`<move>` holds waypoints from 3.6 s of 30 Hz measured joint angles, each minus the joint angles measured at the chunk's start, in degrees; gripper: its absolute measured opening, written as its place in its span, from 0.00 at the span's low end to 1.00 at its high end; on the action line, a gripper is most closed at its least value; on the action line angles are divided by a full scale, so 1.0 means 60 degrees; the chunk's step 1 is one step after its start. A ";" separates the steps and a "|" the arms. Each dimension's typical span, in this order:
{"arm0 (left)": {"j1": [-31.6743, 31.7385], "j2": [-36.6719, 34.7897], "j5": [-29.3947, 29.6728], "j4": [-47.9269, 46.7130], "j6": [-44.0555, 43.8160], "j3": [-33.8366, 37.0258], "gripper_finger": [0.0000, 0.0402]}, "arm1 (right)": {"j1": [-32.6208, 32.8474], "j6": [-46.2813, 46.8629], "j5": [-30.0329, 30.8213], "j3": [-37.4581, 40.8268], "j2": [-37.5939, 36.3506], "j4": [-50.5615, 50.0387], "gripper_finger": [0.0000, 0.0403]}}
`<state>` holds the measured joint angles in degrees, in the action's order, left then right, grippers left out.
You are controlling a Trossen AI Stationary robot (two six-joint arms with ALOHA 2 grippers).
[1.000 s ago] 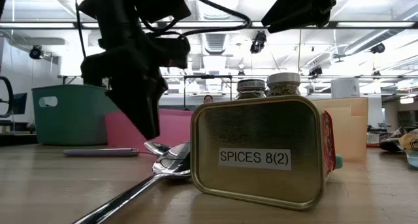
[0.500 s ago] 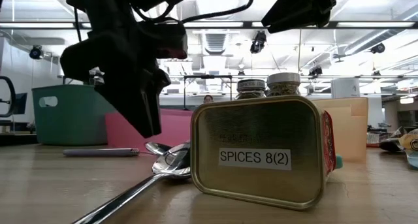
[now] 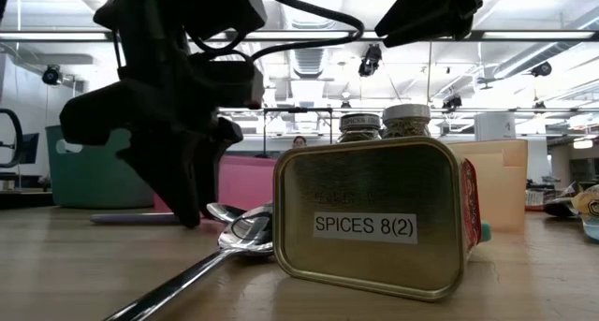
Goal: Pick & Place Food Item
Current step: Put the violet spoon into the pink bin
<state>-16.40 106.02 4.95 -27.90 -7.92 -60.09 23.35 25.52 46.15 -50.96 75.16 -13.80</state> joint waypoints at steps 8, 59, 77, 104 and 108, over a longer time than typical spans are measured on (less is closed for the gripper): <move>-0.0004 -0.0022 -0.0235 0.0204 -0.0239 0.0232 0.25 | 0.0000 -0.0004 -0.0029 0.0004 0.0000 0.0019 0.52; -0.0146 -0.0011 -0.0704 -0.0362 0.0003 0.0250 0.19 | 0.0000 -0.0004 -0.0035 0.0011 0.0000 0.0135 0.52; -0.0171 -0.0033 -0.1072 -0.0447 -0.0431 0.0229 0.00 | 0.0000 -0.0004 -0.0036 0.0011 0.0000 0.0138 0.52; -0.0627 -0.0535 -0.1778 -0.1362 -0.0435 0.0287 0.01 | 0.0000 -0.0007 -0.0036 0.0011 0.0000 0.0138 0.52; -0.0828 -0.0539 -0.1800 -0.1369 -0.0431 0.0283 0.06 | 0.0000 -0.0004 -0.0036 0.0011 0.0000 0.0138 0.52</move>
<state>-21.37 102.78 -5.85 -36.11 -10.50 -58.39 23.35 25.50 45.93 -50.89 75.16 -12.97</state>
